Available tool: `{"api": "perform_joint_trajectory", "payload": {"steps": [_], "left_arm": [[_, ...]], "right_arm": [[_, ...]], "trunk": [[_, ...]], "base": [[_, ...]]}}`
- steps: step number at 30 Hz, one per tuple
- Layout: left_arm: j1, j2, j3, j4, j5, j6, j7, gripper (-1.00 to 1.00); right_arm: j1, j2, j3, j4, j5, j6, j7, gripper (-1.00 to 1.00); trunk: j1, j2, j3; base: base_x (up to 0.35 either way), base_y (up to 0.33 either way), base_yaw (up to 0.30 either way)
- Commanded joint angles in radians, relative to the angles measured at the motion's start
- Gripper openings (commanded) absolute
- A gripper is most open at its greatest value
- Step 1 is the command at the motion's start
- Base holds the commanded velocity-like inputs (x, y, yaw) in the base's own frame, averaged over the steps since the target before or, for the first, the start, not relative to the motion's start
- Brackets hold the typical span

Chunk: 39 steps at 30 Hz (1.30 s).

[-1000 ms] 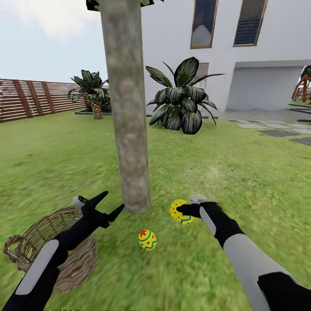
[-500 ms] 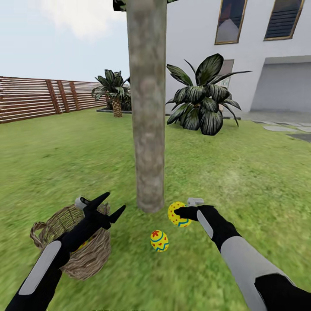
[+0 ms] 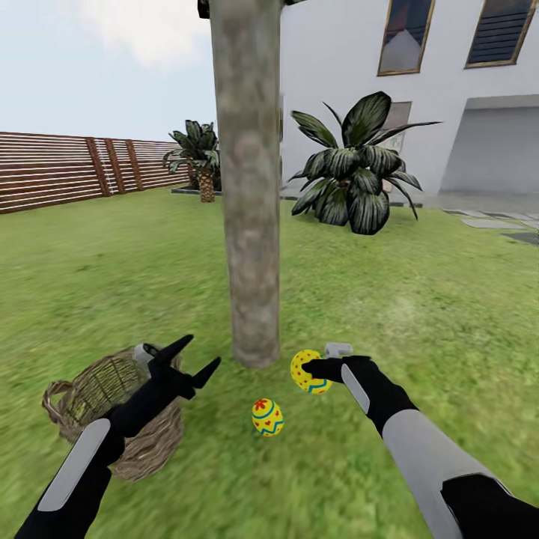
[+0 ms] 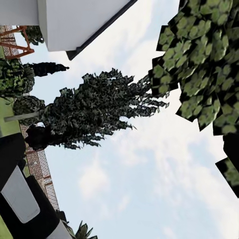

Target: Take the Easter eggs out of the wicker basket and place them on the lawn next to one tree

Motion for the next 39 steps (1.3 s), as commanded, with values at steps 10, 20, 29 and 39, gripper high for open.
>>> {"api": "perform_joint_trajectory", "payload": {"steps": [10, 20, 29, 39], "left_arm": [[0.000, -0.002, -0.005, 0.000, -0.001, 0.005, -0.004, 1.00], [-0.001, -0.002, -0.006, 0.000, -0.001, 0.006, -0.004, 1.00], [-0.001, -0.002, -0.009, 0.000, -0.001, 0.005, -0.004, 1.00], [-0.001, -0.002, -0.012, 0.000, -0.001, 0.005, -0.004, 1.00]], "right_arm": [[0.000, 0.007, 0.096, 0.144, 0.021, -0.250, -0.002, -1.00], [0.000, 0.026, 0.132, 0.154, 0.024, -0.324, -0.002, -1.00], [0.000, 0.044, 0.132, 0.193, 0.025, -0.372, -0.089, -1.00], [0.000, 0.045, 0.132, 0.221, 0.021, -0.431, -0.090, -1.00]], "trunk": [[0.000, 0.000, -0.001], [0.000, 0.000, -0.001], [0.000, 0.000, -0.001], [0.000, 0.000, -0.001]], "base": [[0.000, -0.167, 0.000], [0.000, 0.000, 0.131], [0.118, -0.064, 0.244], [0.297, -0.141, 0.005]]}}
